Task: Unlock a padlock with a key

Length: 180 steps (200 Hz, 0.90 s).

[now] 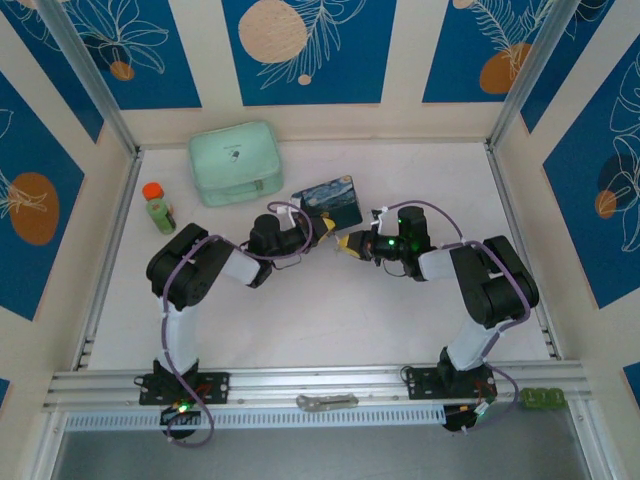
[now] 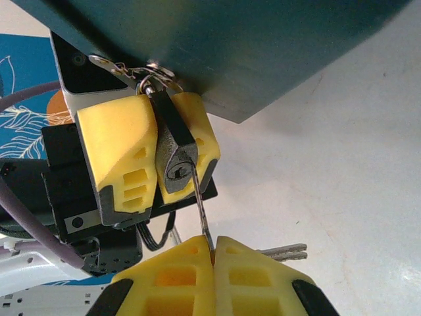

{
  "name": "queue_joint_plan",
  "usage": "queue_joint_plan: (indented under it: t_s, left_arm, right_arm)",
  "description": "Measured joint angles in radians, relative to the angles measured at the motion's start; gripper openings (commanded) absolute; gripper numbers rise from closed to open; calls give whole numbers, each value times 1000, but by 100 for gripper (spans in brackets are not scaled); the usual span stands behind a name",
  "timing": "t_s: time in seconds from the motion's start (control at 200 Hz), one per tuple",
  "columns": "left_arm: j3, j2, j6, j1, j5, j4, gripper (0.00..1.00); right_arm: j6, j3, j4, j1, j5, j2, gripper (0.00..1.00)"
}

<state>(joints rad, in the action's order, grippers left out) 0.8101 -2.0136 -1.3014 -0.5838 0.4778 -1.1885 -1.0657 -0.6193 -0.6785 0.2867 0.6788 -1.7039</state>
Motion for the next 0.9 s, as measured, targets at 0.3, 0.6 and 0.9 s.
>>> queue_joint_plan:
  t_s: [0.3, 0.6, 0.9]
  left_arm:
    - [0, -10, 0, -7, 5, -8, 0]
    - [0, -12, -1, -7, 5, -8, 0]
    - [0, -27, -5, -6, -23, -43, 0]
  right_arm:
    - [19, 12, 45, -1, 0, 44, 0]
    - [-20, 12, -7, -1, 7, 10, 0]
    - [-150, -25, -37, -15, 34, -36, 0]
